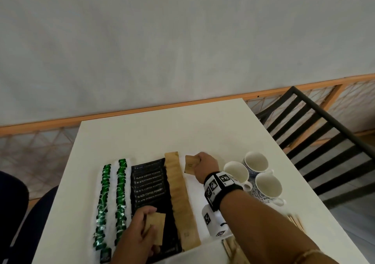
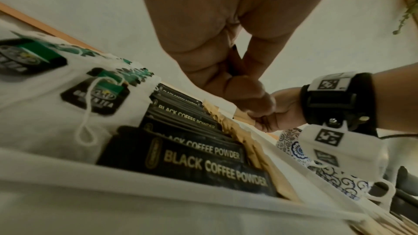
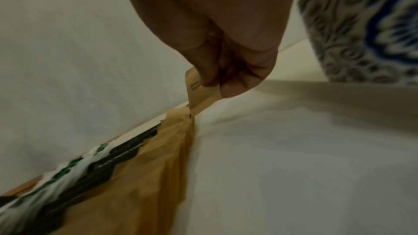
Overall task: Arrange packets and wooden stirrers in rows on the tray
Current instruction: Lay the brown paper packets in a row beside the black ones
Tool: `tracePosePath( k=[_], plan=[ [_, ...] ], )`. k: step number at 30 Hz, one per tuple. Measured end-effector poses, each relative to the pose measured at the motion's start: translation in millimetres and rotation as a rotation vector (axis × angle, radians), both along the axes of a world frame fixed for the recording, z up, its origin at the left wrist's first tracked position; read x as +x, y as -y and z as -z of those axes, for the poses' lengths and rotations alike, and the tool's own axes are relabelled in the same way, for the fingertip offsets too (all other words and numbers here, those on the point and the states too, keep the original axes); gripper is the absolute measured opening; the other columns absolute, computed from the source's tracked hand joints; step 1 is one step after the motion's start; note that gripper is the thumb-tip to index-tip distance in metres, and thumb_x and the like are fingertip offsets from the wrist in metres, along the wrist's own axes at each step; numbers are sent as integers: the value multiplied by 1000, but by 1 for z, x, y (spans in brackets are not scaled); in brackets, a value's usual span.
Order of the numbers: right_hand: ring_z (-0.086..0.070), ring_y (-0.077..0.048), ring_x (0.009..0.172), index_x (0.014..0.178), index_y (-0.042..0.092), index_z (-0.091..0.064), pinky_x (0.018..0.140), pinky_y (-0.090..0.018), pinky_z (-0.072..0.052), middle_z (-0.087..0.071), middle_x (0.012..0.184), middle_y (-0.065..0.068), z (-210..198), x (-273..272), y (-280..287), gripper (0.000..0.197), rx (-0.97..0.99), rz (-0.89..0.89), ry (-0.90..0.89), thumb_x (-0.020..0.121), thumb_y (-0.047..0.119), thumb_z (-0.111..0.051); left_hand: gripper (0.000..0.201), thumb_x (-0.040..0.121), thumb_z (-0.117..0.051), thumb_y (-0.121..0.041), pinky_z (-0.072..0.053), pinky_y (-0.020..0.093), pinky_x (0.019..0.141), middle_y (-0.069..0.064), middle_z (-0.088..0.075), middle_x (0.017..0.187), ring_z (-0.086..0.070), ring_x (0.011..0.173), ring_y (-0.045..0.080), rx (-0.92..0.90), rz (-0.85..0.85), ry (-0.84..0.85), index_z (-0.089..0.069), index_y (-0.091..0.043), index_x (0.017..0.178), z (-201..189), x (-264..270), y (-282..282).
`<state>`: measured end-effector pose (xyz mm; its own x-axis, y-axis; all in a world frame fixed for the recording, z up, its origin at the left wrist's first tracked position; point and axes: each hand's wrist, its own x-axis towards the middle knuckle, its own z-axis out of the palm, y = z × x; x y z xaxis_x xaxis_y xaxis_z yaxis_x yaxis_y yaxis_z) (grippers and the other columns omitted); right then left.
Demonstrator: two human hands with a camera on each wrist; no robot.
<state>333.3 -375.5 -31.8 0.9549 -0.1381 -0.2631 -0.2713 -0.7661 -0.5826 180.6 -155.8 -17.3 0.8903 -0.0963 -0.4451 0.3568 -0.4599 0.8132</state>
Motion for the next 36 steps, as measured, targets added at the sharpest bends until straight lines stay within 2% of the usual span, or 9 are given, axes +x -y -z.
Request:
tracePosePath(
  k=[9, 14, 21, 25, 28, 30, 32, 34, 36],
  plan=[
    [-61, -21, 82, 118, 35, -49, 66, -30, -52, -63, 100, -2, 33, 47, -12, 39, -26, -38, -65, 88, 11, -46, 24, 97, -50, -13, -54, 31, 61, 0, -74, 78, -69, 64, 25, -81, -41, -49, -46, -30, 112, 13, 34, -2],
    [-63, -24, 94, 128, 29, -43, 78, -36, -54, -64, 104, -2, 34, 54, -11, 46, -42, -80, -53, 88, 5, -47, 27, 95, -52, -11, -54, 30, 58, 4, -74, 79, -69, 61, 27, -103, -60, -32, -48, -32, 111, 21, 37, 2],
    [-62, -22, 89, 125, 30, -43, 77, -38, -56, -64, 99, 0, 43, 57, -11, 45, -2, -36, -20, 87, 7, -46, 32, 95, -52, -12, -57, 38, 65, 0, -74, 85, -70, 65, 28, -129, -38, -26, -45, -37, 115, 26, 39, 2],
    [-60, -22, 90, 129, 31, -38, 78, -39, -56, -53, 113, -4, 41, 56, -11, 49, 60, 24, 2, 88, 7, -49, 49, 97, -49, -9, -55, 37, 63, 2, -74, 90, -70, 68, 26, -171, -46, 75, -35, -47, 123, 21, 45, 5],
    [-59, -20, 87, 120, 29, -45, 77, -36, -55, -53, 112, -2, 30, 48, -12, 31, 117, 69, 55, 91, 18, -51, 61, 96, -48, 0, -55, 41, 68, 5, -75, 91, -72, 73, 31, -251, -125, 83, -30, -50, 126, 17, 53, 8],
    [-61, -15, 84, 97, 30, -55, 80, -35, -54, -63, 97, 5, 15, 38, -13, 11, 106, -11, 71, 90, 38, -54, 61, 95, -49, 2, -55, 44, 68, 11, -74, 89, -71, 73, 36, -317, -208, 73, -30, -43, 131, 17, 58, 9],
    [-65, -10, 77, 80, 31, -60, 75, -29, -54, -68, 82, 8, -2, 24, -12, 26, 163, -236, -15, 88, 55, -55, 59, 94, -50, 3, -55, 42, 65, 14, -74, 87, -71, 72, 38, -360, -263, 74, -30, -36, 134, 15, 61, 12],
    [-63, -4, 69, 82, 24, -66, 67, -21, -50, -69, 80, 7, -19, 5, -17, 33, 320, -446, -220, 85, 56, -61, 57, 94, -51, 3, -57, 37, 60, 16, -74, 86, -70, 70, 37, -380, -281, 80, -30, -33, 133, 12, 64, 17],
    [-60, -6, 70, 88, 17, -70, 68, -26, -51, -68, 80, 1, -20, -7, -21, 34, 366, -541, -300, 82, 51, -69, 55, 94, -53, 0, -57, 36, 60, 15, -74, 86, -70, 70, 37, -372, -266, 81, -31, -31, 133, 11, 65, 23]
  ],
)
